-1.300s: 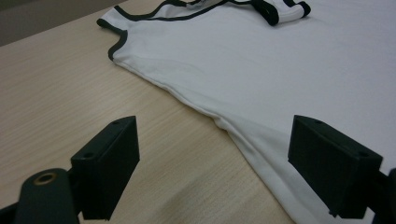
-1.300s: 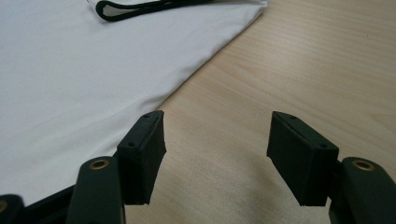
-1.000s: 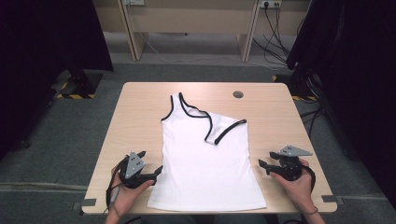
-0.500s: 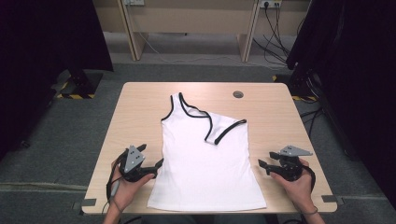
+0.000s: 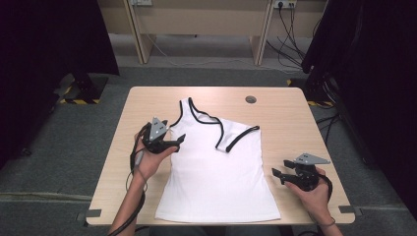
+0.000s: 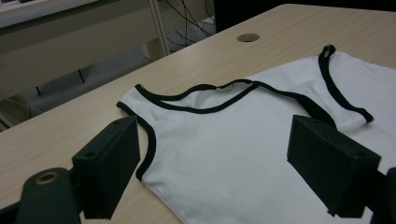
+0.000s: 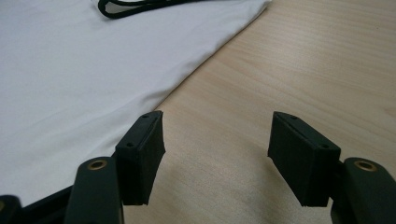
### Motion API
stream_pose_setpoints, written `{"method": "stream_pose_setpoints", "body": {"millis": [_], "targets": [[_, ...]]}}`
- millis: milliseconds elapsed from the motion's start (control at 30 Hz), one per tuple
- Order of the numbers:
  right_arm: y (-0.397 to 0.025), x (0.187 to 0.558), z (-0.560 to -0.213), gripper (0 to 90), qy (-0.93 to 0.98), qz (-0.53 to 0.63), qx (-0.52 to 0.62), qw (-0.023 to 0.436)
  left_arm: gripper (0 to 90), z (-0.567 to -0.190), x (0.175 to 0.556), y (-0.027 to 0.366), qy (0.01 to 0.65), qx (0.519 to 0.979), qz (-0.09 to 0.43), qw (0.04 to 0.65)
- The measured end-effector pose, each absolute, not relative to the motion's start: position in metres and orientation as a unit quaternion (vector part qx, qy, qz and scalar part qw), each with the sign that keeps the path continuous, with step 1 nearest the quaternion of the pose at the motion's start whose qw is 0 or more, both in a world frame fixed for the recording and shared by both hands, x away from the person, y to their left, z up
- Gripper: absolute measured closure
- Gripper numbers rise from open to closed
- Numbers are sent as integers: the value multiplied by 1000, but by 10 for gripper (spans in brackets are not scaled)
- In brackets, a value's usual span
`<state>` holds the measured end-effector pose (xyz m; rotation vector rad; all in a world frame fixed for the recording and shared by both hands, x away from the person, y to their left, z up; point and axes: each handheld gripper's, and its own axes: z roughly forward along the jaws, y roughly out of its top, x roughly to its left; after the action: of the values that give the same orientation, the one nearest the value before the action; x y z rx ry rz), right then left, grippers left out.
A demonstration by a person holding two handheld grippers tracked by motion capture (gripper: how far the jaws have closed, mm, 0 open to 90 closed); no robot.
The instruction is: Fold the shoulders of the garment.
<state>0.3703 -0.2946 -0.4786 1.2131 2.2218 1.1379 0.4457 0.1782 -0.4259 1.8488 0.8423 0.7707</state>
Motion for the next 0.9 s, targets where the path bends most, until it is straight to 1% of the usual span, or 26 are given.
{"method": "stream_pose_setpoints", "body": {"millis": [133,400,633,900], "targets": [[-295,371,-479,356,785,405,431,181,165,-425,472,173,353,758,302,457],[-296,371,-479,352,786,406,432,175,193,-440,520,166,378,775,280,423],[-296,371,-479,352,787,407,429,174,249,-450,552,164,398,781,278,393],[-295,371,-479,352,790,405,426,175,321,-454,584,163,428,776,260,383]]}}
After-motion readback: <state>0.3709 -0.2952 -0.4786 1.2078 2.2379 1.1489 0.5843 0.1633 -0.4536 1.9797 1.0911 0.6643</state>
